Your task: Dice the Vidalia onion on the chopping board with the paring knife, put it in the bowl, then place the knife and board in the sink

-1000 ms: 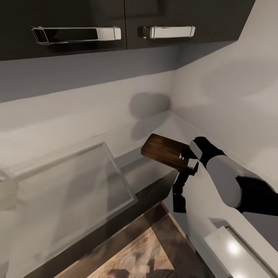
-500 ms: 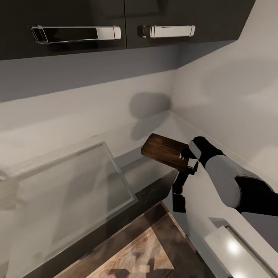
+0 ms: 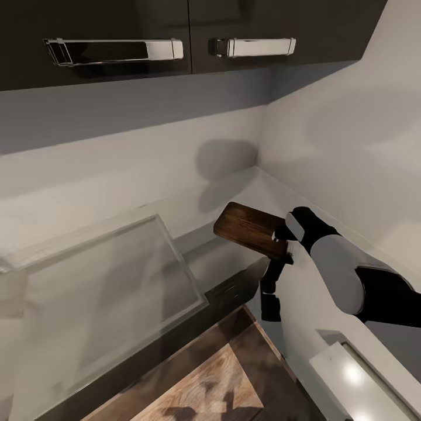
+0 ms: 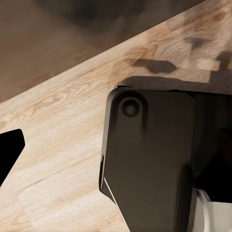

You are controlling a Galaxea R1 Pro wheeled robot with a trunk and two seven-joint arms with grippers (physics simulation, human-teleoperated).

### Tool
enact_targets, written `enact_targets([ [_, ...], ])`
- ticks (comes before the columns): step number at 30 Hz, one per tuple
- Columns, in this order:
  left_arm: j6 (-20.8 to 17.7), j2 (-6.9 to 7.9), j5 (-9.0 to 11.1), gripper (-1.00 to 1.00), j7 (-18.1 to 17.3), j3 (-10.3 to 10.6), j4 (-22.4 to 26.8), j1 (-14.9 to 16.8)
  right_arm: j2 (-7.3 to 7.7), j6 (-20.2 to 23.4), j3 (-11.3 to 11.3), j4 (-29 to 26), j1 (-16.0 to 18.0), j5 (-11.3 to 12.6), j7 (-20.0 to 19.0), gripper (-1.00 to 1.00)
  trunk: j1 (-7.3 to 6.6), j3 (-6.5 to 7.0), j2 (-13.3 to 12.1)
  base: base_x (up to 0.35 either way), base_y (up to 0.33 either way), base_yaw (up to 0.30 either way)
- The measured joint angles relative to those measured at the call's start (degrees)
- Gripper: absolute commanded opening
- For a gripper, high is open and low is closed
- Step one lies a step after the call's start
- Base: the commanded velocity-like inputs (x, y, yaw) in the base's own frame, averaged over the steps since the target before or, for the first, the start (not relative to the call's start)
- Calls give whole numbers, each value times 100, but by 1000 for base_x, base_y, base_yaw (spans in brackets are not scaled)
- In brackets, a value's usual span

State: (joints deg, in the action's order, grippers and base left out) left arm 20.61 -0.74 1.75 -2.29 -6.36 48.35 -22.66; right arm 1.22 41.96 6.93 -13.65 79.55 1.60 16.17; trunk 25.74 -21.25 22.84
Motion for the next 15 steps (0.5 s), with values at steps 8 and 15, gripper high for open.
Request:
enact_targets([
  [8,0,0,0,100,1,0,-2,0,-4,8,-1,2,-1,-5,5,-100,0,3,-1,0,0,0],
  [15,0,0,5,100,0,0,-5,0,16,56,-8,9,-4,-36,9,-100,0,57,-2,0,0,0],
])
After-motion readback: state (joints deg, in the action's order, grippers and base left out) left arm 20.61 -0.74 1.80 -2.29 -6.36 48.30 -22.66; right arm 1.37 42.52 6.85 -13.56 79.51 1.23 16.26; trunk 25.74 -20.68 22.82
